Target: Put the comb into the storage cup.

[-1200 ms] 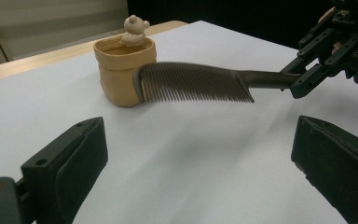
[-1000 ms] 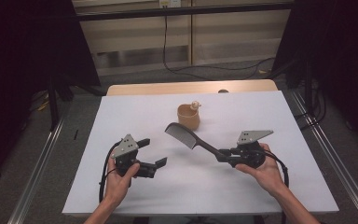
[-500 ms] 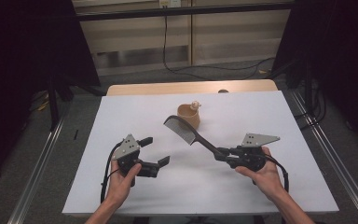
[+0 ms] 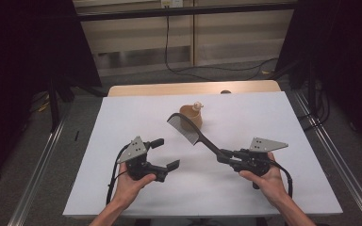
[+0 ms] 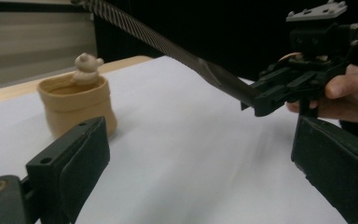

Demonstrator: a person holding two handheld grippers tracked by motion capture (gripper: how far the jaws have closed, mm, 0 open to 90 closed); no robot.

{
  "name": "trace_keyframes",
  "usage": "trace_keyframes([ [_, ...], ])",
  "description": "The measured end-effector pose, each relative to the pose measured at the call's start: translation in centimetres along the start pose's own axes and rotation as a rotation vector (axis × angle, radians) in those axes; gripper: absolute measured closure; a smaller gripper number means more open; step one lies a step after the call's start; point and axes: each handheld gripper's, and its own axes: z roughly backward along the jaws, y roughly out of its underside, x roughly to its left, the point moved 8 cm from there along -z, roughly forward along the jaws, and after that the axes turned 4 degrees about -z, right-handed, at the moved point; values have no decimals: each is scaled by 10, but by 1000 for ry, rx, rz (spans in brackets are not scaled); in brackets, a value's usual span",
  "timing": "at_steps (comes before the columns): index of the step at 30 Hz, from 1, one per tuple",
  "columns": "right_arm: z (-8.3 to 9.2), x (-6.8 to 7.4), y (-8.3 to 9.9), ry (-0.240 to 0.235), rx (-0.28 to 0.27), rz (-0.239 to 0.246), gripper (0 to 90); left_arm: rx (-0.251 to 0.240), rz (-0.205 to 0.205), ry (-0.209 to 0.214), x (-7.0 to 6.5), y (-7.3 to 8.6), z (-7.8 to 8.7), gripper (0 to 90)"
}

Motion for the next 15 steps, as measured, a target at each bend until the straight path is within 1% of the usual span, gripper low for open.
trace_keyframes([
  [3,2,3,-5,-17,-45,23,727,-21,-2,20,-5,-5,-4,41],
  [6,2,3,-7,-30,-64,24,727,-43,-6,30,-9,-9,-9,35],
  [7,2,4,-7,-35,-66,23,727,-43,-11,32,-11,-10,-11,34],
  [8,2,4,-7,-36,-68,25,727,-45,-9,29,-11,-10,-13,31],
  [9,2,5,-7,-43,-69,23,727,-60,5,37,-13,-12,-15,30],
  [10,1,6,-7,-55,-70,19,727,-63,9,46,-14,-12,-17,32],
  [11,1,6,-6,-54,-69,20,727,-66,13,59,-15,-13,-19,38],
  [13,1,8,-7,-68,-78,16,727,-84,14,61,-17,-15,-25,55],
  [14,1,9,-7,-72,-82,19,727,-90,24,61,-17,-16,-27,61],
  [15,1,9,-8,-75,-84,20,727,-92,25,60,-16,-16,-29,65],
])
